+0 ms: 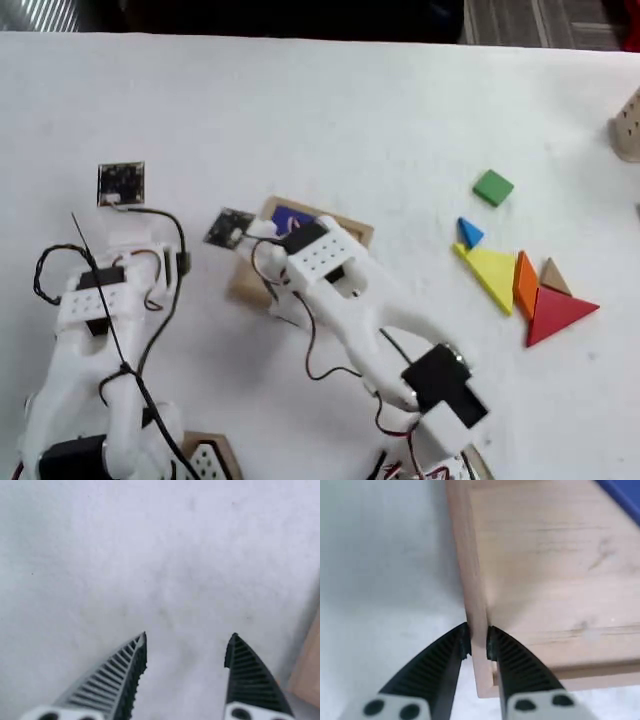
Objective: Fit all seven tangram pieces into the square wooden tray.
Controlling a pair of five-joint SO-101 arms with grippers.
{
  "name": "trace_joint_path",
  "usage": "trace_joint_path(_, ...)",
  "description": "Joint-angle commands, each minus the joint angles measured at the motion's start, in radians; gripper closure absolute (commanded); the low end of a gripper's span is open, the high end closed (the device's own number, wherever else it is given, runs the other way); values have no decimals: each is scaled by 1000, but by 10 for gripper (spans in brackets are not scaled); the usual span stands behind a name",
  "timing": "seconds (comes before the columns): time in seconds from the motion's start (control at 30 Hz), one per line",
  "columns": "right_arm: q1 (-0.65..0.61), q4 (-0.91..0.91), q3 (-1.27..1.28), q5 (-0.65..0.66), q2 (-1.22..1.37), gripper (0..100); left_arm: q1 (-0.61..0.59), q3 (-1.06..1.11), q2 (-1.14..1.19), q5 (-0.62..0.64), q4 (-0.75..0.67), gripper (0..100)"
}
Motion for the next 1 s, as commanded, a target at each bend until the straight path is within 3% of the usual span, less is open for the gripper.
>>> trace_joint_path(0.0, 7, 27, 100, 112, -140, 980, -5, -21, -2, 8, -2, 744)
trace_joint_path(0.13, -15, 39, 242, 181, -269, 950, -5, -21, -2, 8, -5, 744)
trace_joint_path(0.33, 4, 81, 342, 193, -406, 680, -5, -21, -2, 8, -5, 744)
trace_joint_path(0.47, 73, 113, 341, 173, -469, 687, -4, -21, -2, 8, -5, 744)
trace_joint_path(0.57, 229, 114, 331, 29, -522, 781, -4, -21, -2, 8, -5, 744)
trace_joint_path(0.7, 595, 71, 333, -150, -576, 994, -4, -21, -2, 8, -5, 744)
trace_joint_path(0.83, 909, 10, 333, -164, -598, 937, -1, -21, -2, 8, -5, 744)
trace_joint_path(0.97, 1069, -39, 327, -137, -579, 930, -1, -21, -2, 8, -6, 744)
